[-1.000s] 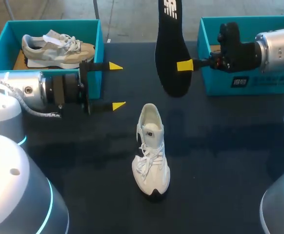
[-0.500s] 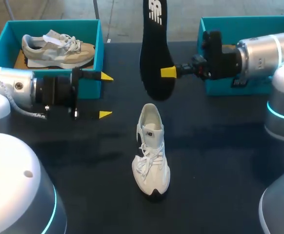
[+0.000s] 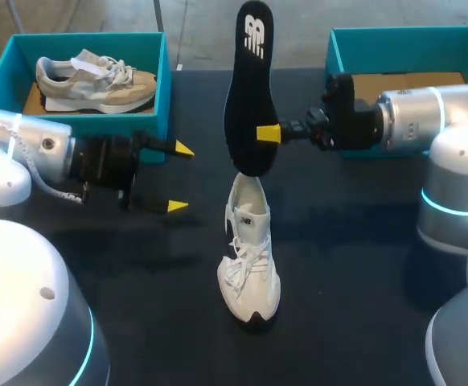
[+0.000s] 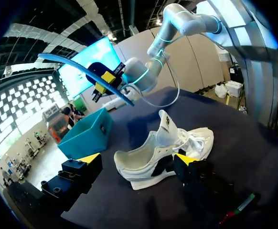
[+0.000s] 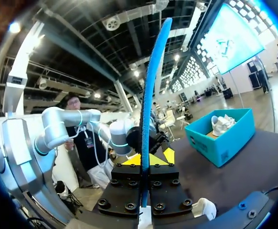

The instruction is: Take the shoe out of the shoebox, open the shoe tongue, remove and reinsert the insole, then place the shoe into the shoebox

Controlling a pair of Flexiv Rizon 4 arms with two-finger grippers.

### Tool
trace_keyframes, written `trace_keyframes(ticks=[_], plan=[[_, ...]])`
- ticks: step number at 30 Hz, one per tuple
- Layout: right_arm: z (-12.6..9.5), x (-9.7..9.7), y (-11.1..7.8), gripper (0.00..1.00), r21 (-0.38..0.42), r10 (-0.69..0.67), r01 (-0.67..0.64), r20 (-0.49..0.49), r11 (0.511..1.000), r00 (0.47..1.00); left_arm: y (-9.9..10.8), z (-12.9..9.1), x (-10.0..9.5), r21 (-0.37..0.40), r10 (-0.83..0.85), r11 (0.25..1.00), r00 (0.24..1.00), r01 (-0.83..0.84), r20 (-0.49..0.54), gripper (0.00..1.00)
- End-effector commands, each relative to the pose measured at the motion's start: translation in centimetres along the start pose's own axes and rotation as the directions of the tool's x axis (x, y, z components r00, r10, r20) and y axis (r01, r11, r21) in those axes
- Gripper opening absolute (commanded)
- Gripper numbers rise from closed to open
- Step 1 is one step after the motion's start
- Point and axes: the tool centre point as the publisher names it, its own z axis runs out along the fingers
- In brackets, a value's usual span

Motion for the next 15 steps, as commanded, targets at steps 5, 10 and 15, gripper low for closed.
trace_keyframes(ticks=[5, 10, 15], plan=[[0.7, -1.5, -2.0, 0.00, -0.010, 0.040, -0.040, -0.010, 0.999, 0.999, 1.2, 0.7, 0.4, -0.044, -0.074, 0.996, 0.995, 0.071, -0.070, 1.00], [1.0, -2.6, -2.7, 0.00, 0.002, 0.062, -0.062, -0.007, 0.998, 0.998, 1.0, 0.7, 0.4, -0.064, -0.115, 0.992, 0.988, 0.109, -0.103, 1.00], [1.4, -3.6, -3.0, 0.00, 0.019, 0.072, -0.072, -0.008, 0.997, 0.997, 0.9, 0.1, 0.7, -0.086, -0.175, 0.983, 0.974, 0.164, -0.141, 1.00]])
